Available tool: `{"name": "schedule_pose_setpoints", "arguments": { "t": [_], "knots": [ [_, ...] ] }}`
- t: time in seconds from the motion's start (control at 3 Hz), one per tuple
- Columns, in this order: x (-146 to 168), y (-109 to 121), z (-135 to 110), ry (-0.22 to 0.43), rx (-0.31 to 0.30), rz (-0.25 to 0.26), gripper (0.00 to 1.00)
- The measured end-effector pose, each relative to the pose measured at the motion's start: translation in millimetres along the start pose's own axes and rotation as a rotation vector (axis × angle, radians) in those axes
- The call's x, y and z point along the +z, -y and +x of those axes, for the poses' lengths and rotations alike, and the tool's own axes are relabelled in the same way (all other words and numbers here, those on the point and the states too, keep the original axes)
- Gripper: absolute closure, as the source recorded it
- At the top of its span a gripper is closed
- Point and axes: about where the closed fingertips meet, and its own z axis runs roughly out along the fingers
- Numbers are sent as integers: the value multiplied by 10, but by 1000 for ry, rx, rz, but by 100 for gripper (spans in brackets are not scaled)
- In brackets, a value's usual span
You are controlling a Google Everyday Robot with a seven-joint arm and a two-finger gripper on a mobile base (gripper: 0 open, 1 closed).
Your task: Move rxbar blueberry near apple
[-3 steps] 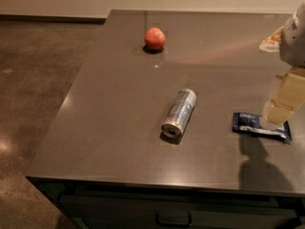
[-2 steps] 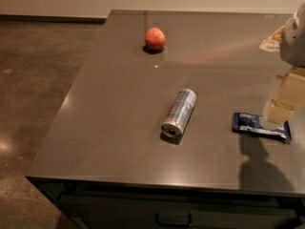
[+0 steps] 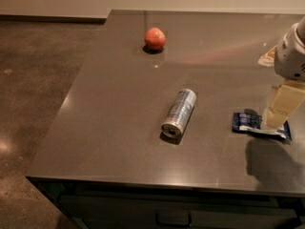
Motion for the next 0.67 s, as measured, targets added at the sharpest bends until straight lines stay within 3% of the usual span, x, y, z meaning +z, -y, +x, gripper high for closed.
{"name": "schedule_pose_setpoints", "arguments": {
  "t": [0.67],
  "knots": [
    [317, -23, 282, 14, 24, -52, 0]
  ]
}}
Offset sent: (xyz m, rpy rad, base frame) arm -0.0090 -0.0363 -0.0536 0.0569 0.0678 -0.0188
